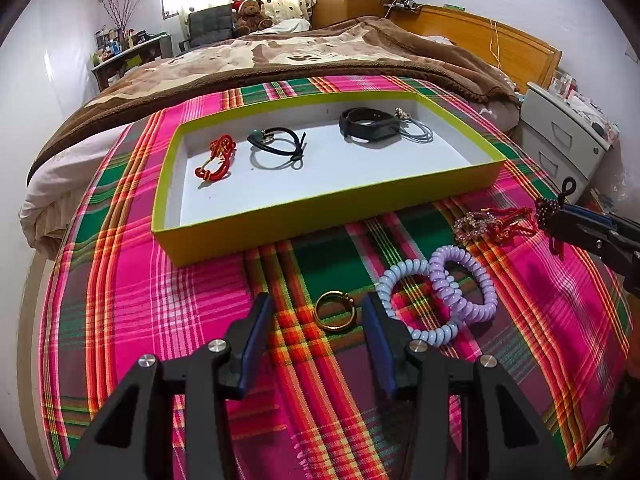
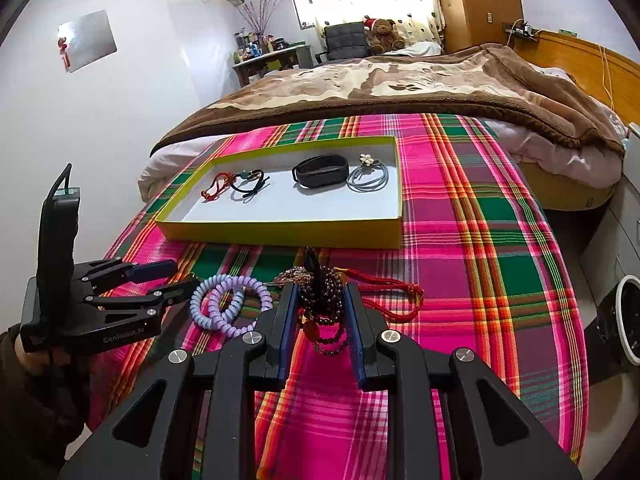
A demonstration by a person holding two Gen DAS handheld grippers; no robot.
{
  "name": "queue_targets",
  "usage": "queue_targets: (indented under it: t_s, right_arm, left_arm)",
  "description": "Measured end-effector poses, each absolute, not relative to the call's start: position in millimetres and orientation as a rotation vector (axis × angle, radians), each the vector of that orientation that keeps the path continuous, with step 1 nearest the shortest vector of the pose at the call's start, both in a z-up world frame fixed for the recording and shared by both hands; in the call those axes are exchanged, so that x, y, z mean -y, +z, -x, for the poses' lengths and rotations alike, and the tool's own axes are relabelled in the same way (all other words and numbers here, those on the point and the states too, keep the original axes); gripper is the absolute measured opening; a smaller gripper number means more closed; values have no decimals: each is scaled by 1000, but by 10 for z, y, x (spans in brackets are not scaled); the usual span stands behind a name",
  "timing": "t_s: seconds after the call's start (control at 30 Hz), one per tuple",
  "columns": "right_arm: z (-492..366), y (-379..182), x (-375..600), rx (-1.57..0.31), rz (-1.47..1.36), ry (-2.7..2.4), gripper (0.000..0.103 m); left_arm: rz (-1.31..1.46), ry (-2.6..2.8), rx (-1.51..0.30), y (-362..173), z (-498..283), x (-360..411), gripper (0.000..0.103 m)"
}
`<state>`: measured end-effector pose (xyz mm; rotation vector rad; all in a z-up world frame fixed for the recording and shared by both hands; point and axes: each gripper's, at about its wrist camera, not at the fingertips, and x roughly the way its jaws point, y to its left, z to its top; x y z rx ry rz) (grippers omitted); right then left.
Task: Organize jewelry
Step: 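Grasp the gold ring with the left gripper while the right gripper grasps the dark brown bead bracelet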
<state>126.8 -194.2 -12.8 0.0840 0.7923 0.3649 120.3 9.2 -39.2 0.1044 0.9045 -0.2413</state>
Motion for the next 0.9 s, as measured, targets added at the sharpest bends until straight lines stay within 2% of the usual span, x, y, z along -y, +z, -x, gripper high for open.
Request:
queue_targets:
  t_s: [0.07, 0.23, 0.57, 0.9]
  right_arm:
    - [-1268, -128, 1939, -793, -84, 365, 24]
    - [-1268, -130, 1917, -794, -81, 363, 24]
    - [-1291, -78, 1910, -787, -77, 352, 24]
    - [-1501, 115, 1867, -769, -79, 366, 24]
  left_arm:
    - [-104, -243, -902, -387, -1208, -96, 34]
    - [-95, -242, -901, -379, -1223, -127, 24]
    - [-69, -247, -894, -325, -1209, -173, 24]
    - [-29, -232, -834, -24, -1288, -376, 24]
